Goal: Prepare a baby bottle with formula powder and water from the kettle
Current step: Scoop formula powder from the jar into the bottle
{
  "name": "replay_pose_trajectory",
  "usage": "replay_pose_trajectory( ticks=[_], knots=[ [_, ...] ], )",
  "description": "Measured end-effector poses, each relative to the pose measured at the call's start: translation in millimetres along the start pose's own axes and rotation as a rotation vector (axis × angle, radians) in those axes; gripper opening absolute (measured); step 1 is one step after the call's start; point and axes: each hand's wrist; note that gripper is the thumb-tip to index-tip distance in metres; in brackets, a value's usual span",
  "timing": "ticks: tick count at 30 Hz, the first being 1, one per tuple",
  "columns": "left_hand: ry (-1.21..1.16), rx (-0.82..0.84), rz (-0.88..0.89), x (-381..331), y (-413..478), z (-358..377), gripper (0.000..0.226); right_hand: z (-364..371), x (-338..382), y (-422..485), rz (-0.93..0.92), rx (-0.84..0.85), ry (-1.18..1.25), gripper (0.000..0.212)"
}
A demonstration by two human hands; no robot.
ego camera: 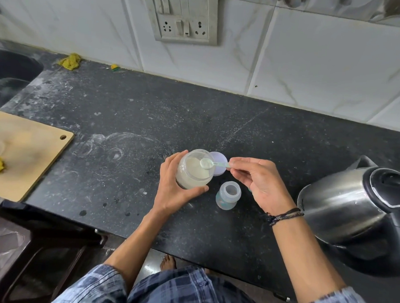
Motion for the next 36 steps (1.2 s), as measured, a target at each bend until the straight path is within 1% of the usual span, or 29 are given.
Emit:
replay_pose_trajectory(
  ticks=[10,13,15,18,21,27,30,33,36],
  knots=[
    [0.009,0.004,-0.010,1.7,-3.7,0.3,0.100,0.9,-3.7,-2.5,0.020,-0.002,-0.017,0.014],
    [0.010,0.004,-0.015,0.3,-3.9,0.2,0.100,2.0,-0.2,-5.9,-0.050,-0.004,-0.066,0.008],
    [0.021,0.008,-0.006,-1.3,-3.2,0.0,0.100,4.4,3.3,-6.6,-0.189,-0.036,-0.227,0.010],
    [0.034,0.025,0.007,-2.7,-4.0,1.0,0.100,14.1,6.1,-4.1,-0.412,-0.093,-0.616,0.013],
    [0.044,0.046,0.024,-4.2,-4.4,2.9,0.101,26.2,6.6,-5.0,-0.538,-0.028,-0.906,0.010],
    [0.101,0.059,0.084,-7.1,-1.4,2.9,0.100,43.8,3.1,-5.7,-0.666,0.118,-1.258,0.015],
    [0.114,0.047,0.096,-5.6,-0.8,1.7,0.101,52.8,-0.7,-5.8,-0.679,0.164,-1.395,0.020],
    [0.123,0.030,0.112,-3.0,-0.5,0.2,0.101,59.1,-2.4,-4.8,-0.672,0.157,-1.475,0.022],
    [0.128,0.023,0.110,-0.5,-0.9,-0.8,0.102,63.8,-3.8,-3.0,-0.633,0.155,-1.471,0.021]
  ],
)
Point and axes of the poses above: each hand's wrist, its own y-axis towards the middle knuckle, its own z-axis out of the palm, x = y × z, and after that the axes turned 1 degree about y, right-handed
